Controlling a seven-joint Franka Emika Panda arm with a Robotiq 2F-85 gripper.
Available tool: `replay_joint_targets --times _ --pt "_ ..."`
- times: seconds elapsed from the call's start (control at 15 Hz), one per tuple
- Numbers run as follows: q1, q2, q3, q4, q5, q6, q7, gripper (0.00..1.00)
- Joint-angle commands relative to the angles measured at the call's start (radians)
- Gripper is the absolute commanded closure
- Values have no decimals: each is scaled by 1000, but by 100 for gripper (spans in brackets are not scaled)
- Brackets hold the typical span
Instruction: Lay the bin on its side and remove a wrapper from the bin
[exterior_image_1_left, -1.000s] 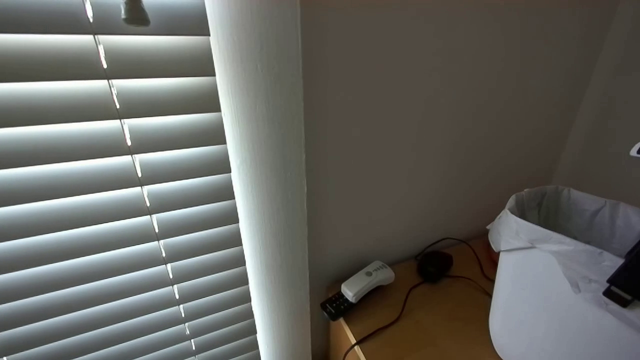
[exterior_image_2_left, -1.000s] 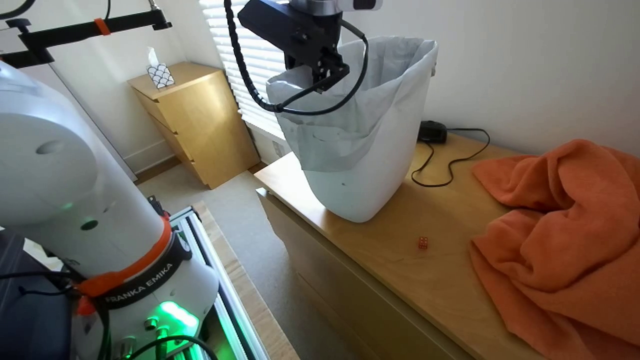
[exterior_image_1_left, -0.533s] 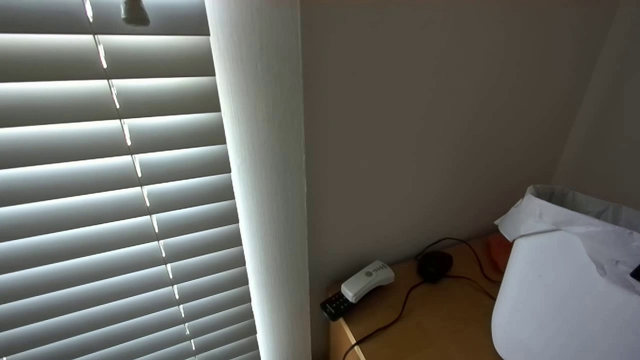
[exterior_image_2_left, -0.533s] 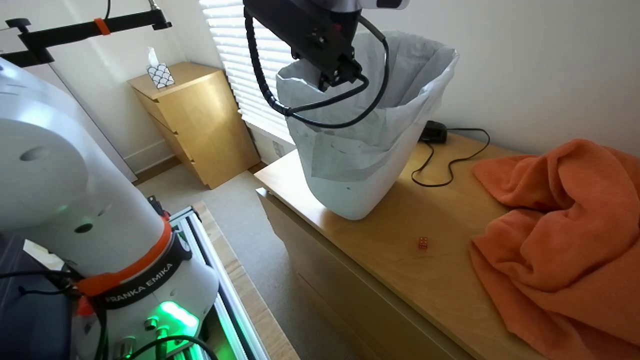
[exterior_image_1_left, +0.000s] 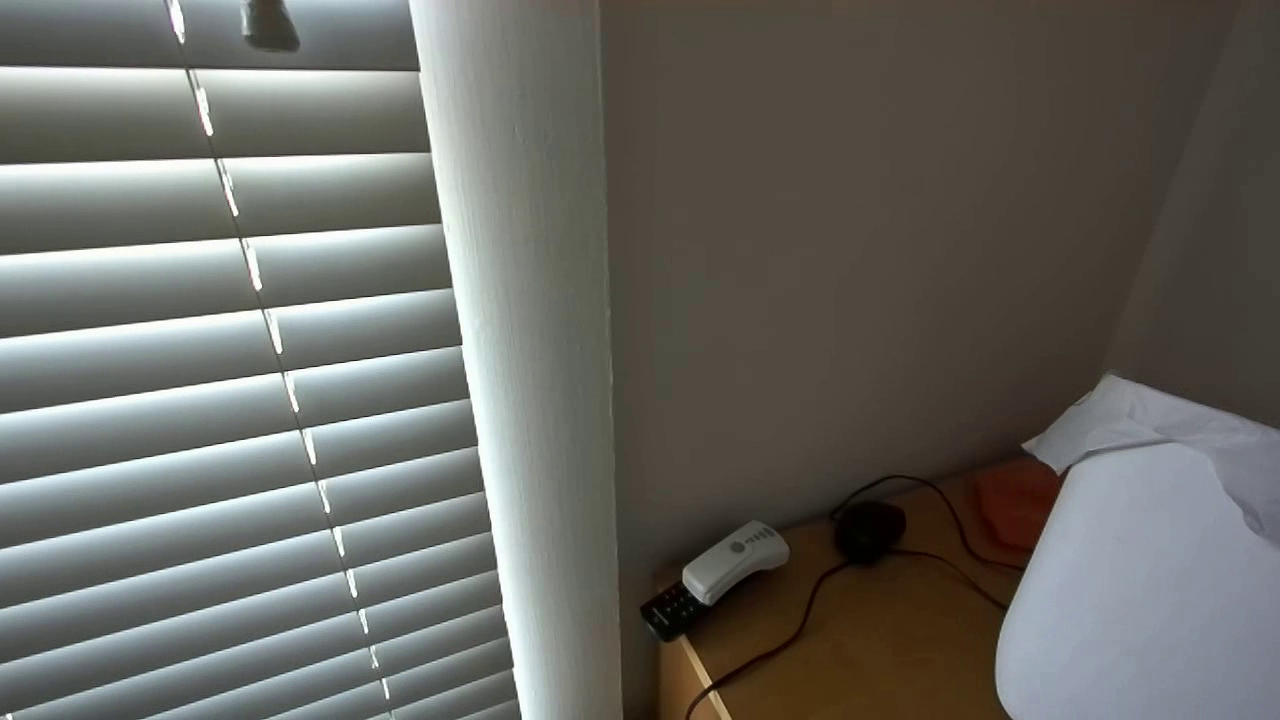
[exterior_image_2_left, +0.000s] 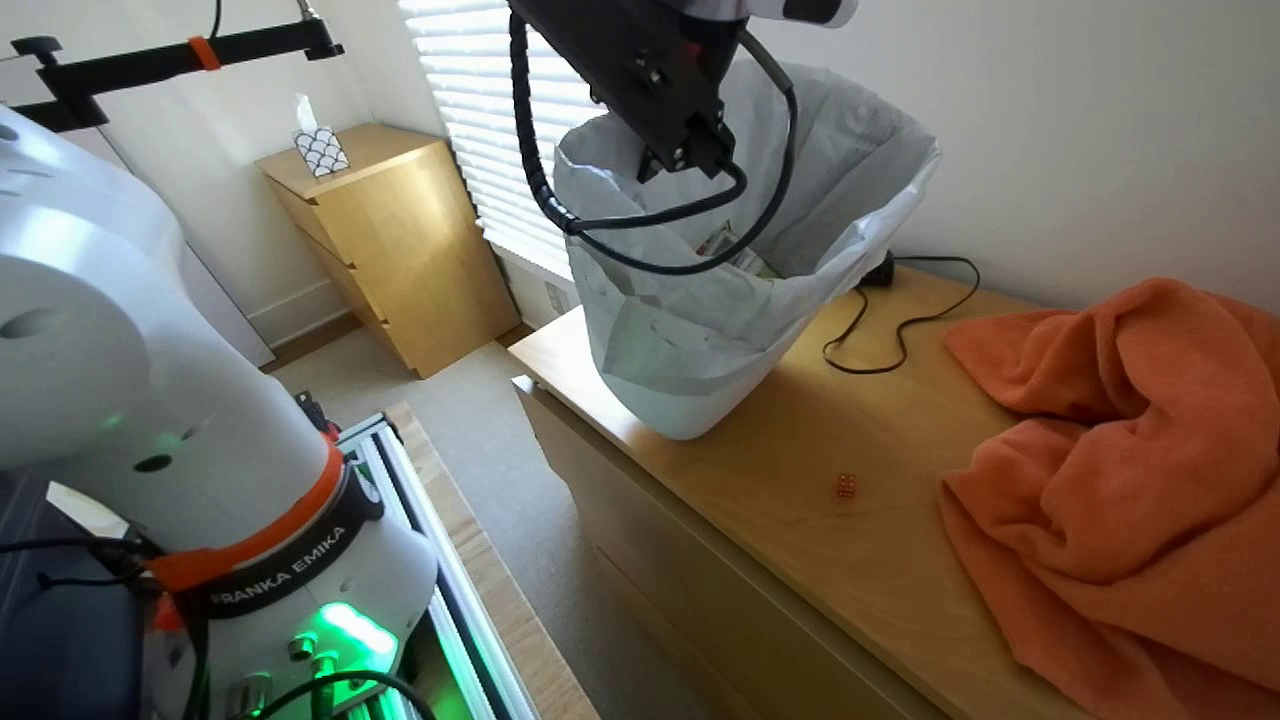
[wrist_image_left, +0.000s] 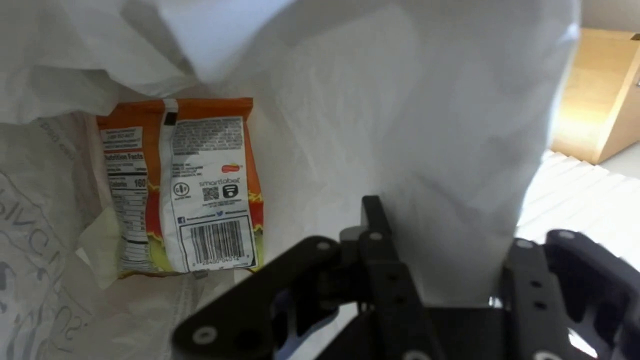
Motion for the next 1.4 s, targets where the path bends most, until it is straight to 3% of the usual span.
replay_joint_targets --times 0.0,0.53,1.0,1.13,1.2,1.33 --pt "-38 55 -19 29 46 -75 -36 97" --pt "-107 164 -52 85 123 -184 -148 97" --pt "-165 255 -35 129 190 -273 -262 97" --pt "-182 220 -10 130 167 -247 -221 97" --pt "-187 222 -8 138 167 -248 -220 86" --pt "-193 222 -1 143 166 -247 -220 86"
